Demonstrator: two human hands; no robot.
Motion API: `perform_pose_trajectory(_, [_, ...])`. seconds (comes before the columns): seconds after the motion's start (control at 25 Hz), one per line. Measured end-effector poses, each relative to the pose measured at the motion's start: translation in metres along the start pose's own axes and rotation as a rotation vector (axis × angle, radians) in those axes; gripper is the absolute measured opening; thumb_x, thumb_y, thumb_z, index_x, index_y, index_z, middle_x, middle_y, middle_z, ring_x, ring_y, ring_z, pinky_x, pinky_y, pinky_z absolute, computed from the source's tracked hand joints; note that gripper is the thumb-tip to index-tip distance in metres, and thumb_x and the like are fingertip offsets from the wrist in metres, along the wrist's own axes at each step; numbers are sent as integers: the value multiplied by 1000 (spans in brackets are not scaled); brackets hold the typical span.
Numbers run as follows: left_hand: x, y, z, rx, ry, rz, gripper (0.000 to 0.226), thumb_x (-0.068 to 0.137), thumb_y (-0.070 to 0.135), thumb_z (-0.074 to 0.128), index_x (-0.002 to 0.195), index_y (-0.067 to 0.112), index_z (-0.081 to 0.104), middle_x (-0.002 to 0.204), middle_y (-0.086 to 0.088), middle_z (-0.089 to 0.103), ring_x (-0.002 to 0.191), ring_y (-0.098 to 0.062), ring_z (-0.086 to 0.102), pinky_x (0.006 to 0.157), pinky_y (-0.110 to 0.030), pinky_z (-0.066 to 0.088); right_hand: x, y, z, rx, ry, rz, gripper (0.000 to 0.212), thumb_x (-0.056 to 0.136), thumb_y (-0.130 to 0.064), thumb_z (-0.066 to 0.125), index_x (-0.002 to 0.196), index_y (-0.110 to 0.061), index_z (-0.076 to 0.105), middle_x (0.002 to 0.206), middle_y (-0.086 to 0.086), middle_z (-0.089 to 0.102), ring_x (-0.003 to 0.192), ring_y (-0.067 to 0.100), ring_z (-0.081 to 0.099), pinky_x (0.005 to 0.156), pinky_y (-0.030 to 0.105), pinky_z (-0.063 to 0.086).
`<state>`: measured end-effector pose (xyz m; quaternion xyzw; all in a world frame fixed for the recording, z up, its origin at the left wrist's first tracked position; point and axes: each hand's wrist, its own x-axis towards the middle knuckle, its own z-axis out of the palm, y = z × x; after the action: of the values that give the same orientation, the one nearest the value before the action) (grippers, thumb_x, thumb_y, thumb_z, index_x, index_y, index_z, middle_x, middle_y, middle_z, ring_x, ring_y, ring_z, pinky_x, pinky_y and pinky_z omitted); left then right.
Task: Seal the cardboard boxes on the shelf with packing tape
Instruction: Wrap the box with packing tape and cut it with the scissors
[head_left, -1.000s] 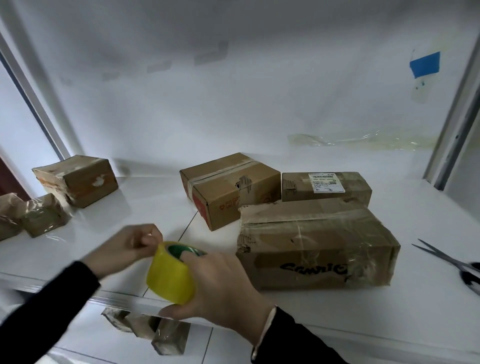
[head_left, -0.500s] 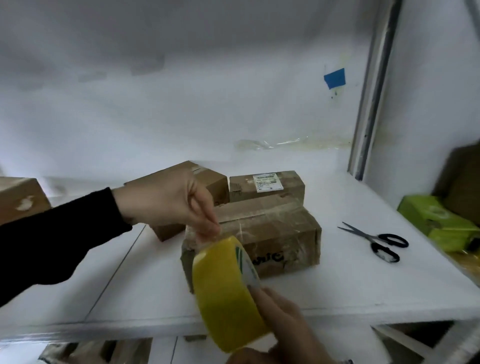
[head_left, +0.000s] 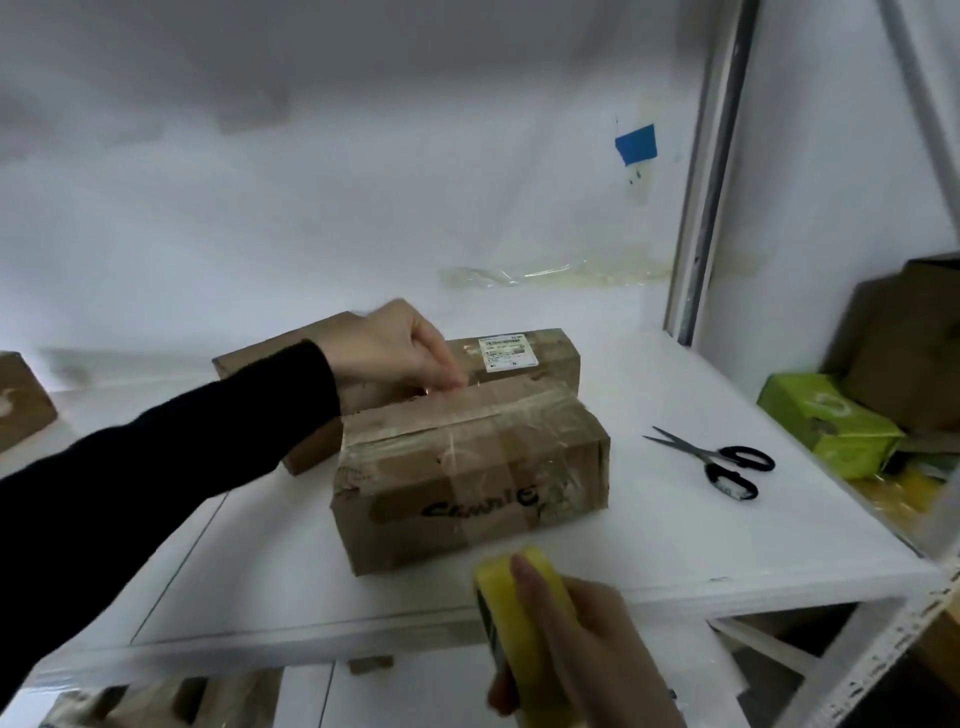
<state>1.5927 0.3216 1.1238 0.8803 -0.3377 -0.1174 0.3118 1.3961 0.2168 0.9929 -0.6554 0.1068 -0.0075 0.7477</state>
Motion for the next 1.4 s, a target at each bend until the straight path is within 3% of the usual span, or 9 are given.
perform_pose_trajectory(0.2, [12,37,-52,-183,264,180,9,78,5,70,71,9,71,61,4,71,56,-3,61,62,-15,51,11,-47,1,-14,59,-165,54,81,-52,46,80,0,61,57,12,65,44,14,62,51,19,51])
perform_pose_trajectory(0.32, [13,-1,-26,-34,141,74,2,78,1,71,76,-1,72,57,3,70,57,1,65,61,-11,52,22,-13,3,-293,28,122,62,76,-68,44,93,-10,59,86,7,66,70,13,63,69,20,50])
perform_pose_trajectory(0.44, [23,-50,5,-17,62,-48,8,76,8,75,77,0,74,62,2,73,76,-11,71,81,-26,55,24,20,6,-329,52,330,67,78,-74,42,108,-15,51,111,2,54,100,15,53,92,26,39])
perform_pose_trajectory(0.56, [39,-71,10,-62,93,-19,11,77,13,75,79,3,73,62,8,72,78,-12,71,80,-31,54,37,19,4,-326,155,325,46,86,-65,42,94,-20,45,96,-3,51,92,12,50,81,25,37])
perform_pose_trajectory(0.72, [44,-73,24,131,199,159,9,77,15,76,74,8,71,62,7,70,58,7,63,58,-6,45,46,23,5,-348,183,291,52,87,-63,42,99,-14,55,91,-2,56,84,9,55,61,22,37])
perform_pose_trajectory(1.12, [41,-101,52,201,372,289,7,76,14,75,74,7,73,65,3,68,63,9,59,63,-4,41,37,17,10,-284,188,350,37,89,-57,43,74,-25,36,83,-8,44,73,2,44,54,16,30])
perform_pose_trajectory(1.2, [40,-108,66,189,400,176,9,79,23,72,76,15,74,72,4,70,71,-1,62,76,-18,44,36,15,13,-286,185,369,37,89,-57,44,73,-24,36,82,-9,43,75,4,45,56,19,32])
perform_pose_trajectory(1.28, [35,-112,82,458,524,62,15,82,46,62,82,34,72,96,12,69,98,-16,58,90,-29,26,37,19,14,-285,204,373,38,88,-56,47,72,-22,40,79,-10,43,81,9,47,68,23,35])
perform_pose_trajectory(1.4, [32,-111,87,690,482,-78,36,84,61,48,119,53,53,150,13,33,135,-15,33,91,-39,13,38,27,16,-267,221,402,39,87,-56,49,72,-20,43,78,-10,44,76,6,45,72,23,34])
